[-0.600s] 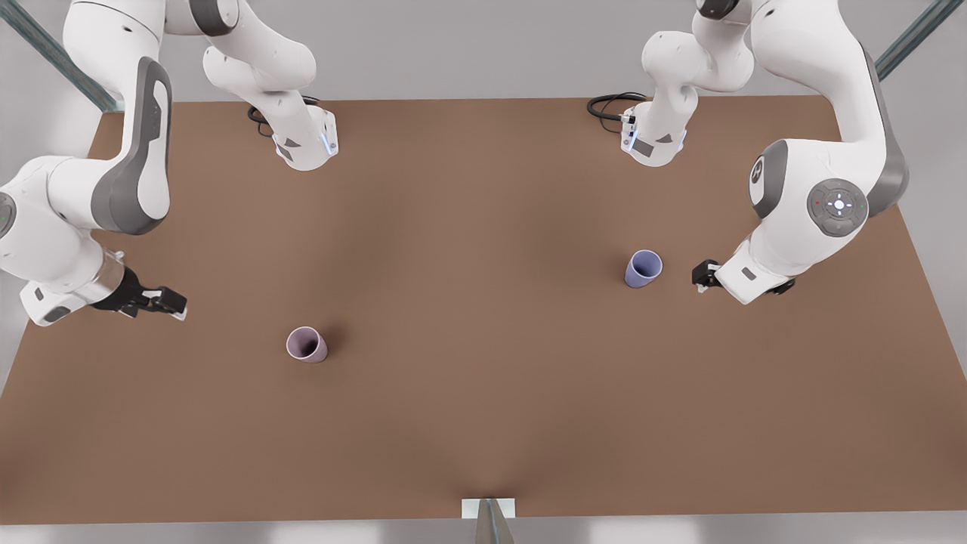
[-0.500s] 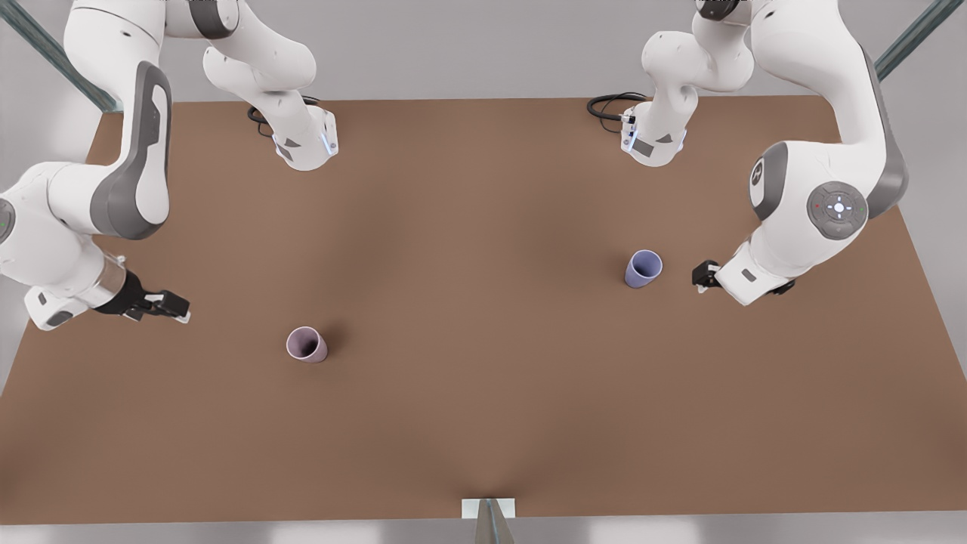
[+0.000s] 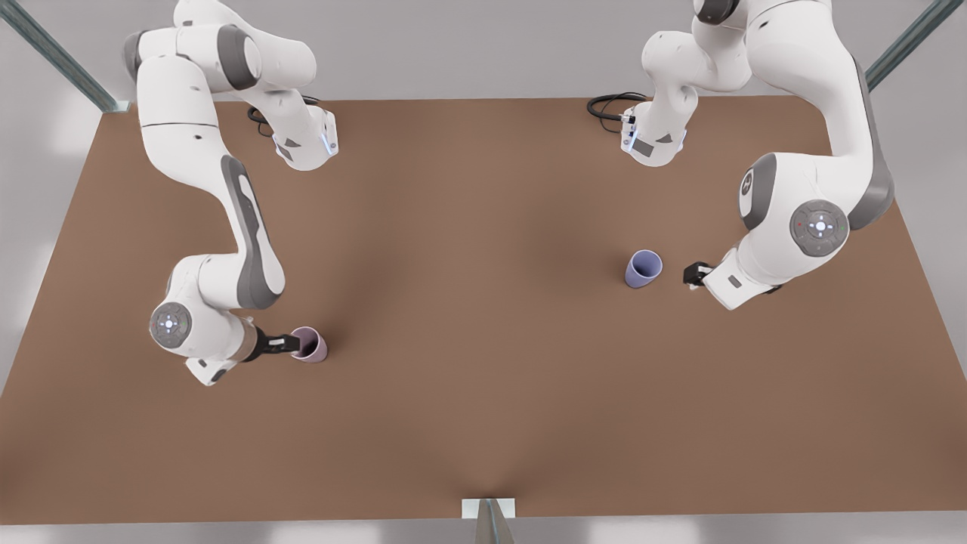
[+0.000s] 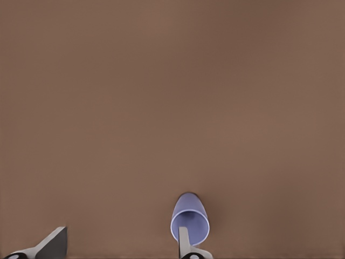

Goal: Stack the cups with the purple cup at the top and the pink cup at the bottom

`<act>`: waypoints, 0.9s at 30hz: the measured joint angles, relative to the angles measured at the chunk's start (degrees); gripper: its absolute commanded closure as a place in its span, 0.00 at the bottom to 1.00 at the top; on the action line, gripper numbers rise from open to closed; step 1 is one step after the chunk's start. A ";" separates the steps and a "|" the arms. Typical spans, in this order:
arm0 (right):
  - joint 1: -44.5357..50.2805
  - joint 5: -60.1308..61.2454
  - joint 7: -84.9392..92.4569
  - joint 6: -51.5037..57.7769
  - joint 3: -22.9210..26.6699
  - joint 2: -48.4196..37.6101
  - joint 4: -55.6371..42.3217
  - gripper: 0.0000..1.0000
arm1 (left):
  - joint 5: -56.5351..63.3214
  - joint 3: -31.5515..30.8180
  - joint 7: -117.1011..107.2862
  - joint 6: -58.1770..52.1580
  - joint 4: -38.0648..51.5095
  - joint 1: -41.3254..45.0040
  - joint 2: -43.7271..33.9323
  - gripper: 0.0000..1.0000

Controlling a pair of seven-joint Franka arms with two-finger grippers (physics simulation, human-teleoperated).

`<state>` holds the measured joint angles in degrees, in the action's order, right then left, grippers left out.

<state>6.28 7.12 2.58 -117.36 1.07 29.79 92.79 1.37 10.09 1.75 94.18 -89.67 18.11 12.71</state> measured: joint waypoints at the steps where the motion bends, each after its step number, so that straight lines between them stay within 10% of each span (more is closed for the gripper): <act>1: 0.69 -0.02 -0.39 -0.56 -0.19 0.18 0.28 0.00 | 0.00 0.00 0.02 -0.21 0.00 0.00 0.00 0.00; 15: 0.05 -1.01 -3.62 -6.47 -0.03 -1.13 11.21 0.00 | 0.00 0.00 0.22 -2.15 0.08 0.05 0.00 0.00; 18: -0.37 -0.93 -3.67 -7.47 -0.01 -0.42 12.11 0.42 | 0.00 0.00 0.24 -2.25 0.08 0.04 0.01 0.00; 27: 0.22 -0.76 -3.74 -10.33 -0.10 1.65 11.92 0.79 | 0.00 0.00 0.32 -2.67 0.08 0.03 -0.06 0.00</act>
<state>6.50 6.36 -1.16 -127.70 0.97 31.44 104.72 1.37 10.09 2.08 91.51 -89.59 18.14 12.65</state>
